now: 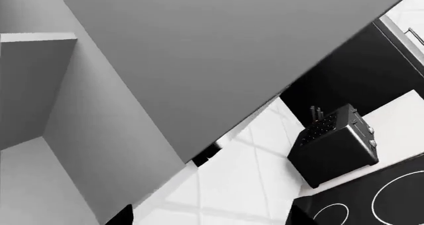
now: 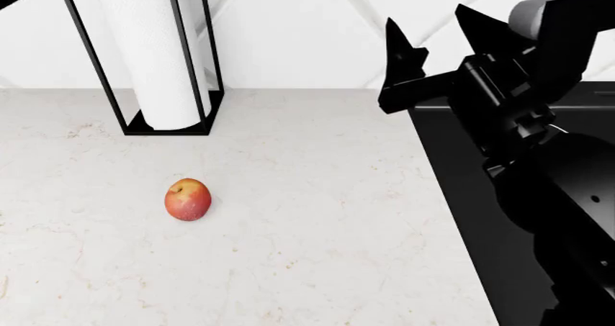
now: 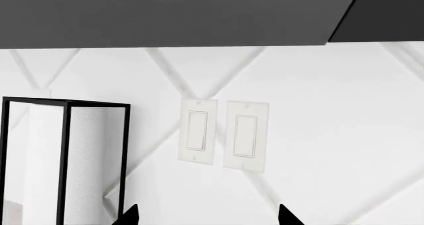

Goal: Pick the brussel sprout, peach from the counter and place them in the cabinet. Then close the cabinet.

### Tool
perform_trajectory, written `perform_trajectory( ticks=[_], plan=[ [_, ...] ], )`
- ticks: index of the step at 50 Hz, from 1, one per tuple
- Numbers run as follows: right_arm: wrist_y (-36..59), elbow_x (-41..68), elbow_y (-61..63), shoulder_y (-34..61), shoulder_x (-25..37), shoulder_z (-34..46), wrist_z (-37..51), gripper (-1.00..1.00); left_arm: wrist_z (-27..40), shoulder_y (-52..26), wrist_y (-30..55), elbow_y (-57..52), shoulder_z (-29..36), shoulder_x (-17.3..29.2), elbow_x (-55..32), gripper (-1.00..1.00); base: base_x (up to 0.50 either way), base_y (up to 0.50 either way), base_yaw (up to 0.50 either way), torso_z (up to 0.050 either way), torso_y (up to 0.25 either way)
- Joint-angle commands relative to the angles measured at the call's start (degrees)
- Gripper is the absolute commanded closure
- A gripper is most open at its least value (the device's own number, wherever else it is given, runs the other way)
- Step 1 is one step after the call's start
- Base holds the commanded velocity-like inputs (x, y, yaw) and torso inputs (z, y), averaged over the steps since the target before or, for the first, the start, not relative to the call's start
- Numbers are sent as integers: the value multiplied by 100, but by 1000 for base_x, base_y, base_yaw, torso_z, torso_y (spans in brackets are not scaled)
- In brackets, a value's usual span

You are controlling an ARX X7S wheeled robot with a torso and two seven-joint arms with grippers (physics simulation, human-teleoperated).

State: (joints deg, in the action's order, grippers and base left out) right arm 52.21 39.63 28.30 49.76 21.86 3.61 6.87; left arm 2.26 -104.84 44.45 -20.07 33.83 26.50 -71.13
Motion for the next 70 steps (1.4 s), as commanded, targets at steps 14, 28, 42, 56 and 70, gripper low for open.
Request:
perform_trajectory(
  ticks=[14,28,42,56,70],
  plan=[
    [-31,60,-2,-38,115,-68,14,-100,769,1207,240,-640,-284,502,-1758,-100,0,0,0,0,0],
    [-113,65,-9,-120,127,-82,26,-100,869,1653,683,-716,11,1060,-2124,-100,0,0,0,0,0],
    [-187,50,-34,-197,141,-56,28,-100,908,2280,618,-955,-83,1761,-2051,-100,0,0,0,0,0],
    [-235,49,-68,-217,164,-52,39,-100,871,2668,863,-1153,28,2312,-2271,-100,0,0,0,0,0],
    [-265,67,-81,-232,176,-40,52,-100,878,2664,1393,-888,384,2610,-2007,-100,0,0,0,0,0]
  ],
)
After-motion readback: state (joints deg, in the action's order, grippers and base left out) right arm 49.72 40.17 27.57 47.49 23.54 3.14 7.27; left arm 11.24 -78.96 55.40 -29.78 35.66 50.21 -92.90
